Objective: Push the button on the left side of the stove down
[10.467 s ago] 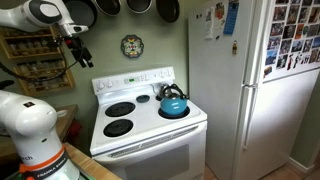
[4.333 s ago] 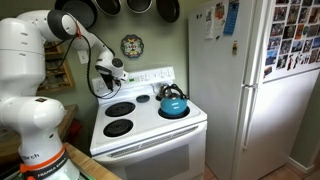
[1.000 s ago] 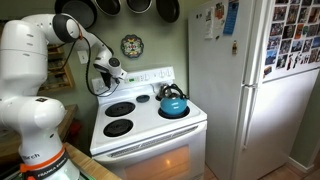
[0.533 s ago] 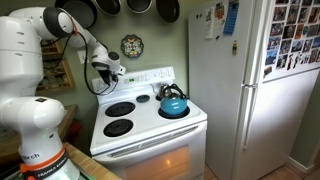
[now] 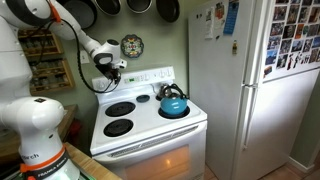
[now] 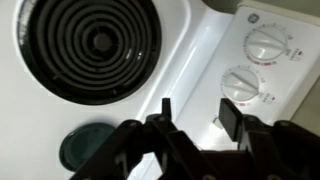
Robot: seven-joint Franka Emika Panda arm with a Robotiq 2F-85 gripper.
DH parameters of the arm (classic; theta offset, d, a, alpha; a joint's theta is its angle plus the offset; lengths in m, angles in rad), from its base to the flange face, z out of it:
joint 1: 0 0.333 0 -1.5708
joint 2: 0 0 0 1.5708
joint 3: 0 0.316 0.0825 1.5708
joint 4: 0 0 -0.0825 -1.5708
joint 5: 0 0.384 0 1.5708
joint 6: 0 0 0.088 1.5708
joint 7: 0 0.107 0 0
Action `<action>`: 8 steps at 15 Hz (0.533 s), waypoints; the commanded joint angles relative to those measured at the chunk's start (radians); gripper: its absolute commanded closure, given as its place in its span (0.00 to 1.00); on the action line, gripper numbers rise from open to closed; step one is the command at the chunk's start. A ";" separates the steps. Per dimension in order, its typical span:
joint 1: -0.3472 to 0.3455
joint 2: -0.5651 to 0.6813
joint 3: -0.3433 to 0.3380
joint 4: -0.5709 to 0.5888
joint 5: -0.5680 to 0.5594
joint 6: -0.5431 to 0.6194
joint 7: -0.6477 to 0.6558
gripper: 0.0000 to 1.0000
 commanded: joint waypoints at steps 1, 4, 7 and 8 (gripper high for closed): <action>-0.084 -0.110 0.047 -0.111 -0.277 -0.044 0.157 0.15; -0.126 -0.186 0.071 -0.100 -0.522 -0.149 0.280 0.00; -0.145 -0.250 0.099 -0.064 -0.660 -0.275 0.318 0.00; -0.145 -0.277 0.106 -0.060 -0.678 -0.302 0.305 0.00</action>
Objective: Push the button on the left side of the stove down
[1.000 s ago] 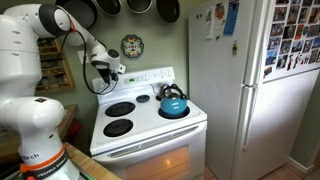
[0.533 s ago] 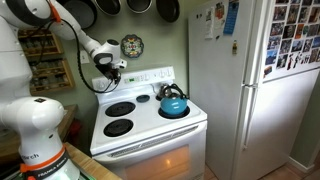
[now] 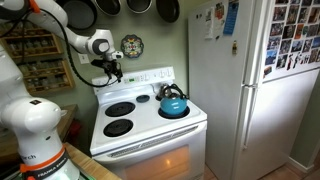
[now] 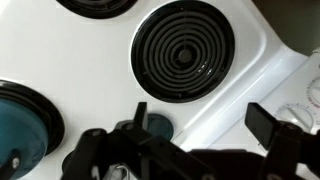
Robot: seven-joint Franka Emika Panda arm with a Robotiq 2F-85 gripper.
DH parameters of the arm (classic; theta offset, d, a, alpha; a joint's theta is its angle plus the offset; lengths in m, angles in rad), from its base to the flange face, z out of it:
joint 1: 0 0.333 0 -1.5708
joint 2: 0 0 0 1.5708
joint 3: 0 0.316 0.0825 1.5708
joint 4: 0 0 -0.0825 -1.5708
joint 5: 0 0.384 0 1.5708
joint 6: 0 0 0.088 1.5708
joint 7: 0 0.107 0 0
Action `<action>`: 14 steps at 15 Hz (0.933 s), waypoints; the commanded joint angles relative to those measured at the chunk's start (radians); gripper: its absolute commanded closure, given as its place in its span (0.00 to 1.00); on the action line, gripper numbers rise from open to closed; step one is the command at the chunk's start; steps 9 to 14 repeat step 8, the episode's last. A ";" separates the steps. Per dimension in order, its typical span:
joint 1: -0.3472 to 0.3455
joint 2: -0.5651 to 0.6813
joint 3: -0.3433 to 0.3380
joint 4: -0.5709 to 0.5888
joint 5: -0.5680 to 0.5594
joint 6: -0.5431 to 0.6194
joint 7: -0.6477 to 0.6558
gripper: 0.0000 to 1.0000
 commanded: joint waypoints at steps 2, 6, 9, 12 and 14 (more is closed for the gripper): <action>-0.017 -0.131 0.040 0.009 -0.092 -0.144 -0.026 0.00; -0.017 -0.121 0.046 0.024 -0.064 -0.127 -0.030 0.00; -0.018 -0.113 0.046 0.023 -0.064 -0.126 -0.029 0.00; -0.018 -0.113 0.046 0.023 -0.064 -0.126 -0.029 0.00; -0.018 -0.113 0.046 0.023 -0.064 -0.126 -0.029 0.00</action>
